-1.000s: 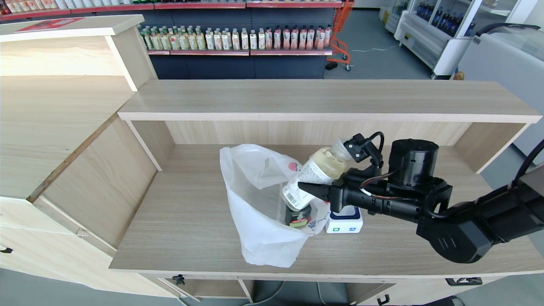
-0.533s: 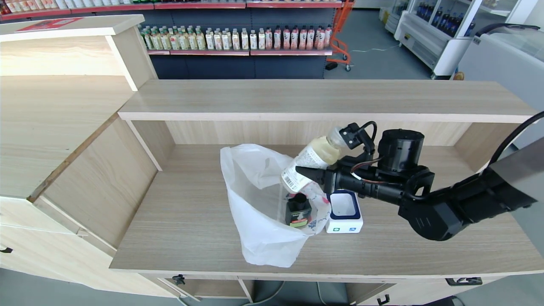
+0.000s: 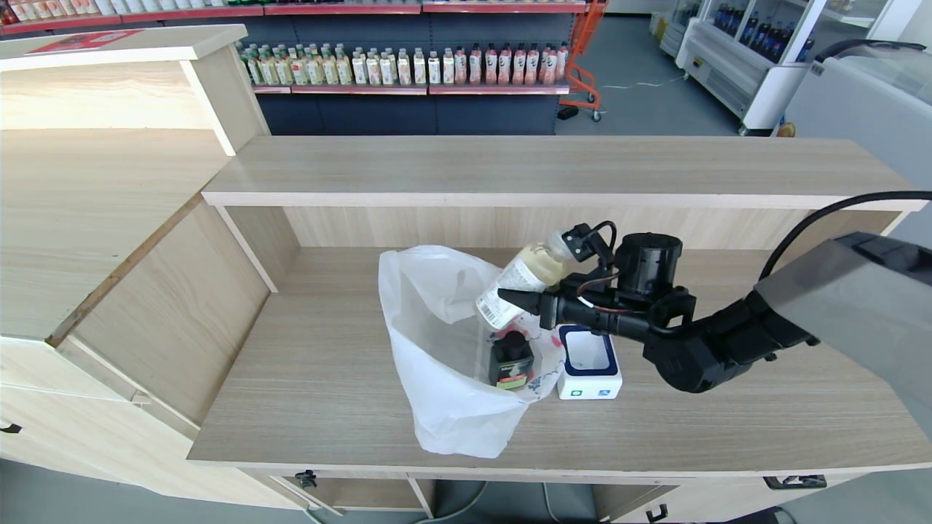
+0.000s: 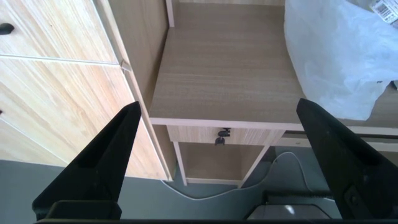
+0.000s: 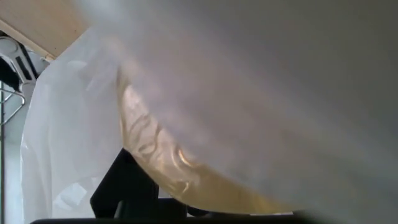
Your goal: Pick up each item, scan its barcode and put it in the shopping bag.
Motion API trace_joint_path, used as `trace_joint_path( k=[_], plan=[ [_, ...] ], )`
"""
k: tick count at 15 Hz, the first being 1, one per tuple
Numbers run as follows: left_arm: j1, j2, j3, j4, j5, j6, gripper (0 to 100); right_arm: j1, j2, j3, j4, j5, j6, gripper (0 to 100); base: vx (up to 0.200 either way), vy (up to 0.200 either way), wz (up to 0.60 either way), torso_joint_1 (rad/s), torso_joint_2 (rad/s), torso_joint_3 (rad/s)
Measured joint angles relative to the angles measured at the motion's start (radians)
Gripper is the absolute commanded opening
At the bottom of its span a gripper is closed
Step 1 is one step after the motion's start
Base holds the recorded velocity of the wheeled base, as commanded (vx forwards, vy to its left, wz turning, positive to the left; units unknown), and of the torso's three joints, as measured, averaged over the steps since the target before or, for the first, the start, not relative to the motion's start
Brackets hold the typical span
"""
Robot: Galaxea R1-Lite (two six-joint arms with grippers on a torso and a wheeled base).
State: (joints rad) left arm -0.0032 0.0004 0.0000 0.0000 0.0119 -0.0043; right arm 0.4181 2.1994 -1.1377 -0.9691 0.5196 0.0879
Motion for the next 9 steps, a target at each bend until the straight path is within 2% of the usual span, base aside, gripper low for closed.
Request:
trace_joint_path(
  k=[4,9],
  plan=[
    [0.0,0.0,0.0,0.0,0.0,0.0,100,-0.009,0.055,-0.032,0.0,0.004,-0.013,0,0.0,0.0,0.0,0.0,0.0,0.0],
    [0.0,0.0,0.0,0.0,0.0,0.0,100,-0.039,0.114,-0.065,0.0,0.0,-0.149,0,0.0,0.0,0.0,0.0,0.0,0.0]
  ],
)
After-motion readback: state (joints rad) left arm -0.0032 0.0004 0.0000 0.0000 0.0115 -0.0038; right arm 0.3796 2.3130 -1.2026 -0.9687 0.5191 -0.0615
